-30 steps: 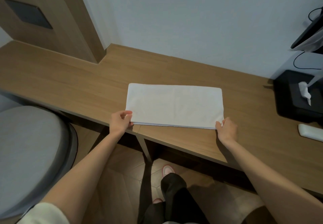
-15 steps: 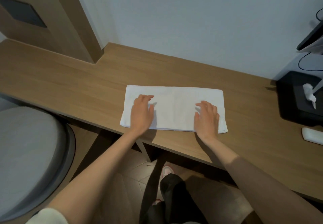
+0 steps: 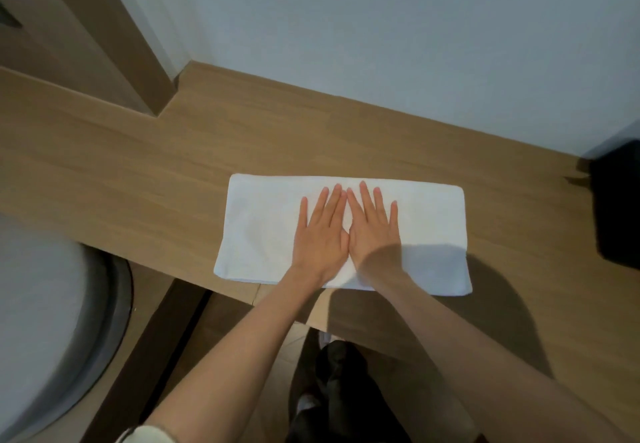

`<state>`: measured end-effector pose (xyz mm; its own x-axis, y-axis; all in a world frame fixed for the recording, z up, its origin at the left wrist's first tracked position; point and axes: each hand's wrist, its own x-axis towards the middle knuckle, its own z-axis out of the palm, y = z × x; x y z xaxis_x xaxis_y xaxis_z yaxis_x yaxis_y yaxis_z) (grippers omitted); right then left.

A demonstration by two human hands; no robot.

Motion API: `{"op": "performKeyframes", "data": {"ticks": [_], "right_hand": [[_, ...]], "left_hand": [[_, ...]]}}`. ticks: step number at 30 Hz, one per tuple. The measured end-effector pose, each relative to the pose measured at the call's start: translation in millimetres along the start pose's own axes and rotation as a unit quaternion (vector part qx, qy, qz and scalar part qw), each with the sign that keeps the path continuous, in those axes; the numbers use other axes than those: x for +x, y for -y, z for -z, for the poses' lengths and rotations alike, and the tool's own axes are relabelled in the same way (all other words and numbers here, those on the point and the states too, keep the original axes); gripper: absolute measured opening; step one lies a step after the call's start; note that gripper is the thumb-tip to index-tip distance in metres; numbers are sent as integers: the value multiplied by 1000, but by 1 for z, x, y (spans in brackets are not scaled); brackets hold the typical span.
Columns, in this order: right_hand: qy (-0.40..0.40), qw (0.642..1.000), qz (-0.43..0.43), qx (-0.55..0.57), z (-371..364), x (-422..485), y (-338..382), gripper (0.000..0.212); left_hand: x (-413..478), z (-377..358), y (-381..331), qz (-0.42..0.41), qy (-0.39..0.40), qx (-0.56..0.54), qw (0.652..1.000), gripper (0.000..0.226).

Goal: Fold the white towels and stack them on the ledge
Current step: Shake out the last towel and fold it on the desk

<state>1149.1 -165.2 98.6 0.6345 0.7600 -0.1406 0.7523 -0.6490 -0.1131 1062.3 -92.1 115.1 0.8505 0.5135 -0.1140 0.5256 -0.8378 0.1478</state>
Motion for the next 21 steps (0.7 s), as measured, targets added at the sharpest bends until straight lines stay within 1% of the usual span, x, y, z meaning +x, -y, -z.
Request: {"op": "performKeyframes", "data": {"ticks": [2,4,8,14,18,21], "right_hand": [[-34,999,15,7,-5,-2,-6,55],[-53,998,24,22,-4,-3,-11,53],[-49,998,17,29,1,-5,-26,53],[-50,998,-35,30,7,-10,-61,55],[-70,994,-82,31,10,-15,-77,57],[-73,992,-97,32,12,-18,-87,58]], "left_hand": [[1,-3,2,3,-18,-2,1000,57],[2,-4,4,12,-16,-4,1000,60],[2,-5,23,32,-23,11,999,59],[-2,-1,60,120,-15,5,993,64],[-5,1,71,148,-39,-35,988,64],[-6,0,81,169,-47,-45,983,63]]}}
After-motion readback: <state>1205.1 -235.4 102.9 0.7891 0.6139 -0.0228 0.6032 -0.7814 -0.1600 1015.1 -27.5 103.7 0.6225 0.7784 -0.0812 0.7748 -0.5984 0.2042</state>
